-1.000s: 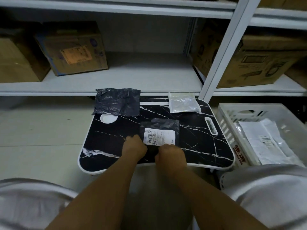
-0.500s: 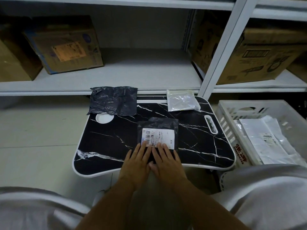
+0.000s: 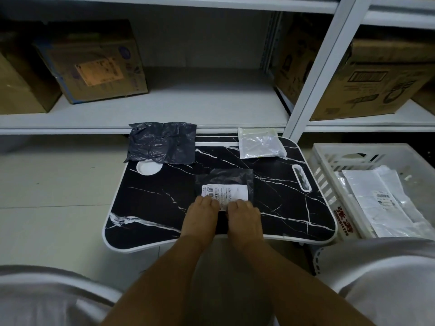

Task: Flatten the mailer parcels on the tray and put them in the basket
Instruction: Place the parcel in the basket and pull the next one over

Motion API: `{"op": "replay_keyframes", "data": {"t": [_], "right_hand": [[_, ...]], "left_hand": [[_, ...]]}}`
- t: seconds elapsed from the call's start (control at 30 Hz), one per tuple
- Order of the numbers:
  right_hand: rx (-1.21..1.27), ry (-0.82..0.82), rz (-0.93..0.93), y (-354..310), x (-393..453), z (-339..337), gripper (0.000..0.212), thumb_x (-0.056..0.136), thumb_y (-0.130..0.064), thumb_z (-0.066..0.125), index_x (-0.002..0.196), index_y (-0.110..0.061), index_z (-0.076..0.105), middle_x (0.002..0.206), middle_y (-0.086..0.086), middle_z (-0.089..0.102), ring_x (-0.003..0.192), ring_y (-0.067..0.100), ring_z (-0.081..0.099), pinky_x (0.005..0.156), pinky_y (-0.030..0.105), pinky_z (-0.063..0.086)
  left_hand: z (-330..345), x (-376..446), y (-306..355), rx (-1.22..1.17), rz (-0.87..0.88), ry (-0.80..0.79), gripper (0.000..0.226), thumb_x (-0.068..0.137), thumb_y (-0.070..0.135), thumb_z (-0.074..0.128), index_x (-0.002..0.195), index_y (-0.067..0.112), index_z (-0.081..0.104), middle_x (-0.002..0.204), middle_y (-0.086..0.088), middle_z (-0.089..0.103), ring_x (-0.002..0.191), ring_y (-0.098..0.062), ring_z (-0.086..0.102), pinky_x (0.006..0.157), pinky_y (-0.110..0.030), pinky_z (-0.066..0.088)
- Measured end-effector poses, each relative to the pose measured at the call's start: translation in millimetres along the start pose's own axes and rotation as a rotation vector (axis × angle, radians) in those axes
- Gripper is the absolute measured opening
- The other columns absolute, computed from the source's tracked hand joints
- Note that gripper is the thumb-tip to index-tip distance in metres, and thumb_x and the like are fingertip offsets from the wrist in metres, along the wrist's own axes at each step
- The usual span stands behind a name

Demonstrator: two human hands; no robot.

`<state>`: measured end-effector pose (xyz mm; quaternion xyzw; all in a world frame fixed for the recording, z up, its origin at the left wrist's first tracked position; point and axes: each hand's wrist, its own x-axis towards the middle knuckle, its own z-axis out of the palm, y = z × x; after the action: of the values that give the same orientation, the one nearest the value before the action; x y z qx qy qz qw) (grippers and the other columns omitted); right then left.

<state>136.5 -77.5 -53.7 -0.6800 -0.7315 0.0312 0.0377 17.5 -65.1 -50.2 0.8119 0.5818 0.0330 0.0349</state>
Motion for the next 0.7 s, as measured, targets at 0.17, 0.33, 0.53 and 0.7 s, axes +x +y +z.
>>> {"op": "replay_keyframes", "data": {"t": [0.17, 0.33, 0.53, 0.7], "right_hand": [[0.085, 0.226, -0.032, 0.5, -8.8, 2.7, 0.007, 0.075, -0.011, 0.061, 0.080, -0.015, 0.058, 0.084, 0.003, 0.058, 0.073, 0.020, 0.056, 0.063, 0.034, 0.048], [0.179, -0.021, -0.098, 5.9, -17.9, 12.6, 0.045, 0.085, -0.011, 0.065, 0.128, -0.004, 0.054, 0.135, 0.015, 0.050, 0.124, 0.028, 0.050, 0.103, 0.037, 0.042], [-0.039, -0.181, -0.176, 16.3, -15.7, 17.0, 0.063, 0.100, -0.040, 0.028, 0.155, -0.022, 0.001, 0.162, 0.004, -0.003, 0.148, 0.024, 0.008, 0.114, 0.048, 0.019], [-0.067, -0.187, -0.191, 22.9, -16.3, 28.1, 0.078, 0.084, -0.052, -0.013, 0.154, -0.019, 0.000, 0.161, 0.002, -0.009, 0.144, 0.016, -0.016, 0.112, 0.051, -0.009]], "left_hand": [[3.6, -8.0, -1.7, -0.055, 0.099, 0.217, 0.023, 0.073, 0.003, 0.063, 0.095, 0.005, 0.058, 0.105, -0.014, 0.056, 0.099, -0.030, 0.060, 0.091, -0.042, 0.050], [23.3, -16.6, -5.9, -0.031, 0.063, -0.108, 0.049, 0.098, 0.012, 0.032, 0.145, 0.007, 0.024, 0.158, -0.011, 0.010, 0.148, -0.025, 0.002, 0.121, -0.037, 0.010], [19.2, -17.4, -9.5, 0.124, 0.105, -0.139, 0.065, 0.099, 0.037, 0.030, 0.153, 0.017, -0.001, 0.159, -0.008, -0.011, 0.147, -0.025, -0.008, 0.117, -0.045, 0.011], [22.9, -17.3, -12.9, 0.096, 0.108, -0.202, 0.066, 0.099, 0.049, 0.026, 0.152, 0.020, -0.002, 0.156, -0.009, -0.023, 0.144, -0.027, -0.023, 0.119, -0.050, -0.001]]}}
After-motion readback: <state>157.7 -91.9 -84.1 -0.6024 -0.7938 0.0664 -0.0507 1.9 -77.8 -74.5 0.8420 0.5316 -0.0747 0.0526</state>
